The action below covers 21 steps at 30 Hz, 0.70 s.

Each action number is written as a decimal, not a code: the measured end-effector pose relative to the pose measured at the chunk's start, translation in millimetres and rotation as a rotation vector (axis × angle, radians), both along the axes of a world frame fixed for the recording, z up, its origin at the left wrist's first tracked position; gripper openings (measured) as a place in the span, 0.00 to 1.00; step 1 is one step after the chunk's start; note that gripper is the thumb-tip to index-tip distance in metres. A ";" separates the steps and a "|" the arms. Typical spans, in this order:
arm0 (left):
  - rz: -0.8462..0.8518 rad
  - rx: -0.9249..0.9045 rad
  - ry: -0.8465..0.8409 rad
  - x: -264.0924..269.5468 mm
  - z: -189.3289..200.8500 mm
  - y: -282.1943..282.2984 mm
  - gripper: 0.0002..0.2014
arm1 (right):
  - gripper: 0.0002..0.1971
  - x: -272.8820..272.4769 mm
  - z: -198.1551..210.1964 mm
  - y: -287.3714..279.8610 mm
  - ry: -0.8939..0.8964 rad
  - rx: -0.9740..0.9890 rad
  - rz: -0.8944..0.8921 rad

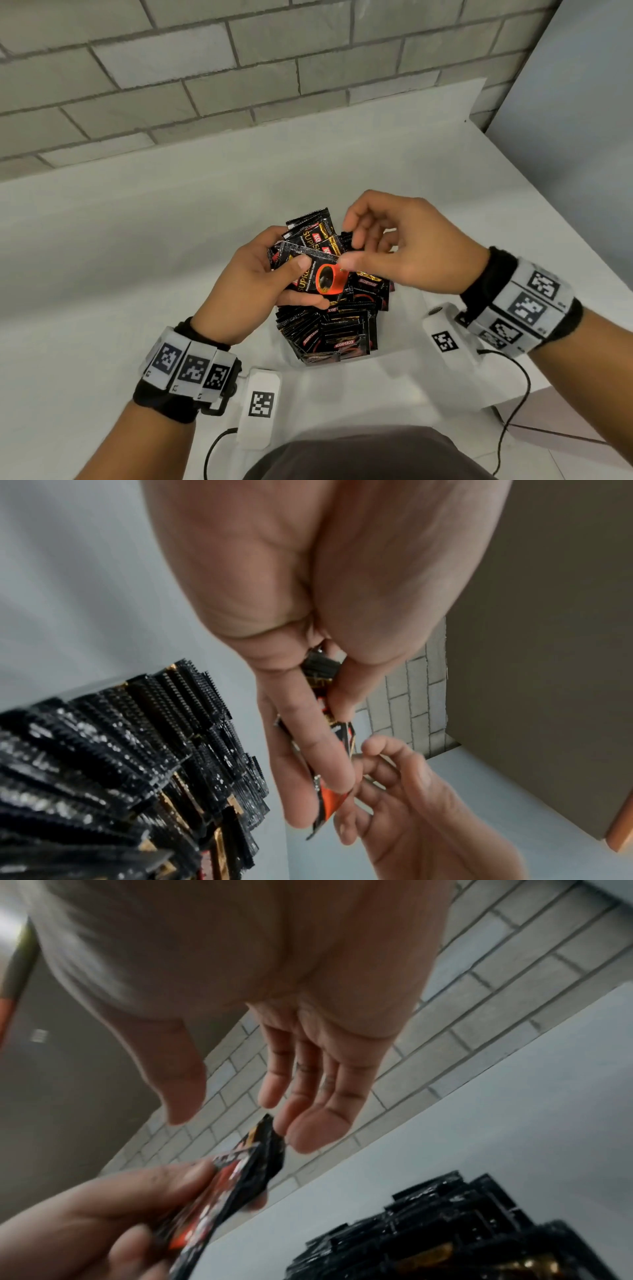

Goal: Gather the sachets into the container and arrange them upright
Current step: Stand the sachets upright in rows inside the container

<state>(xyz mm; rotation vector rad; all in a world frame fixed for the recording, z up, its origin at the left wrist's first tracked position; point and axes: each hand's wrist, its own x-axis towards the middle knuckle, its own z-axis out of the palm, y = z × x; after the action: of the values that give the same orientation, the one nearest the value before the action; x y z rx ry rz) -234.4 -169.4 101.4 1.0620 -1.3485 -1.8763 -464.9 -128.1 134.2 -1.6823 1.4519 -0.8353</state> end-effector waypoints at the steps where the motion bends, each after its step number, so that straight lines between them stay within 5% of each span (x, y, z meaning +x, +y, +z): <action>1: -0.003 0.002 0.016 -1.9 0.8 1.1 0.19 | 0.20 5.7 -1.0 1.0 -0.015 0.012 0.001; 10: 0.011 0.116 0.061 -1.8 1.5 5.3 0.21 | 0.15 -2.4 -18.5 -0.9 -0.210 0.227 -0.004; 15: 0.019 0.078 0.008 -1.2 0.9 1.7 0.15 | 0.08 -15.7 -9.6 0.0 -0.180 0.085 -0.142; 21: 0.060 0.106 -0.028 -4.0 3.5 0.6 0.19 | 0.22 -15.8 -0.6 1.3 -0.249 0.101 -0.152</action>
<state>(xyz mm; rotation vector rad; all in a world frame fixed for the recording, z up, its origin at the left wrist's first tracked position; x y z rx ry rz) -238.3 -168.8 104.8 1.1727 -1.2307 -1.9126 -480.7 -126.8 133.7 -1.3537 1.4349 -0.9982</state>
